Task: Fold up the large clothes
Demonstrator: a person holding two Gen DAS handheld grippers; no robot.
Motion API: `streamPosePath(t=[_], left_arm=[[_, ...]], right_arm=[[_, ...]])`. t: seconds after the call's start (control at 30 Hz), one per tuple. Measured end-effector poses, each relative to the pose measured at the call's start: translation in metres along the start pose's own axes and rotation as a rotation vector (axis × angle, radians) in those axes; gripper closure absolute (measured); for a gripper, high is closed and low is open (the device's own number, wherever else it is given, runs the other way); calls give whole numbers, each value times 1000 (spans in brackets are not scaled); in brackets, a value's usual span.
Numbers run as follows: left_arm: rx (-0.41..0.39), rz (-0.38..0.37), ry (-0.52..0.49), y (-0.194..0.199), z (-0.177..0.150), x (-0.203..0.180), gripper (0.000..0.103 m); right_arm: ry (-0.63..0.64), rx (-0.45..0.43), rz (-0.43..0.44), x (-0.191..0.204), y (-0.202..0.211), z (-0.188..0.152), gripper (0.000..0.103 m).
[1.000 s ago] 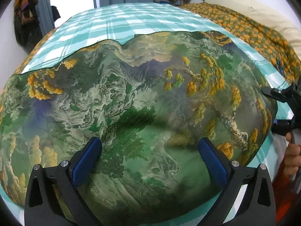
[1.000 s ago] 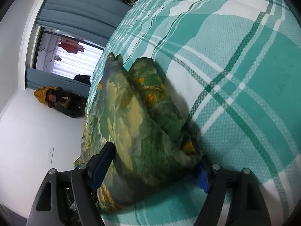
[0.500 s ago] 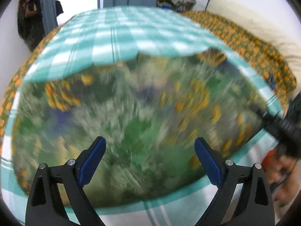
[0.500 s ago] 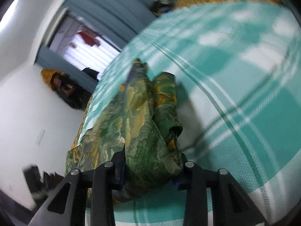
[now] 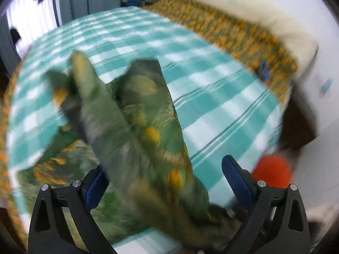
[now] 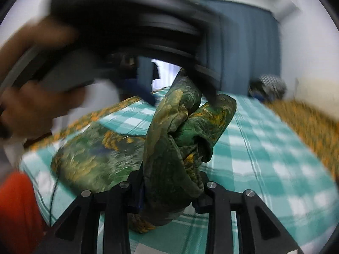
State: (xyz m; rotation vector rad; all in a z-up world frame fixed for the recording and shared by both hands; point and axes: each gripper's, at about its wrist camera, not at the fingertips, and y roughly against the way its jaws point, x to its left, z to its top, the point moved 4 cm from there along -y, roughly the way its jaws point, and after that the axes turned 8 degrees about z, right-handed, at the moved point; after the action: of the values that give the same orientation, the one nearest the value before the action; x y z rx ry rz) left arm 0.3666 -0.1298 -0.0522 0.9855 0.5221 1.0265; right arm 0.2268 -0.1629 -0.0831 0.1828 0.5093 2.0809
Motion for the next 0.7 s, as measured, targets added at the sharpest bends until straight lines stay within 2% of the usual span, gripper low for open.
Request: streamPosePath(t=[0.1,0.17,0.2,0.23,0.3,0.33,0.37,0.43,0.5,0.6,0.63,0.67,0.7], left_arm=[[33,118,-50,-14,-11,1,5],[39,150,-41,-20,-19,8,36],[41,132,-26,-21,-21,11,53],[42,95,5,-22,-22,18,64],[39,55,57,-19,-22,33,71],[29,49,82,-13,-22,44,73],[25,48,101,-10,-22,54,73],[16,22,163,0,-29,92,73],[6,27,223,11,-43,133,73],[-6,22,315,21,-69,188,73],[-4,17,349,20,-78,204,73],[-1,9,388,19,-89,221,73],[2,1,424,17,-100,235,73]], right_arm=[[99,6,3,26,2,-1,70],[136,6,6,33,5,-4,70],[142,7,8,33,3,-4,70],[129,12,20,31,3,-4,70],[70,20,50,27,2,-1,66],[41,17,75,24,2,0,61],[-1,14,117,21,6,3,49],[-111,7,218,13,18,5,39],[-210,0,277,-1,27,4,39],[-312,51,266,-23,17,-2,40],[-329,81,267,-29,7,-4,48],[-331,102,272,-30,-2,-3,64],[-329,125,281,-29,-11,-2,68]])
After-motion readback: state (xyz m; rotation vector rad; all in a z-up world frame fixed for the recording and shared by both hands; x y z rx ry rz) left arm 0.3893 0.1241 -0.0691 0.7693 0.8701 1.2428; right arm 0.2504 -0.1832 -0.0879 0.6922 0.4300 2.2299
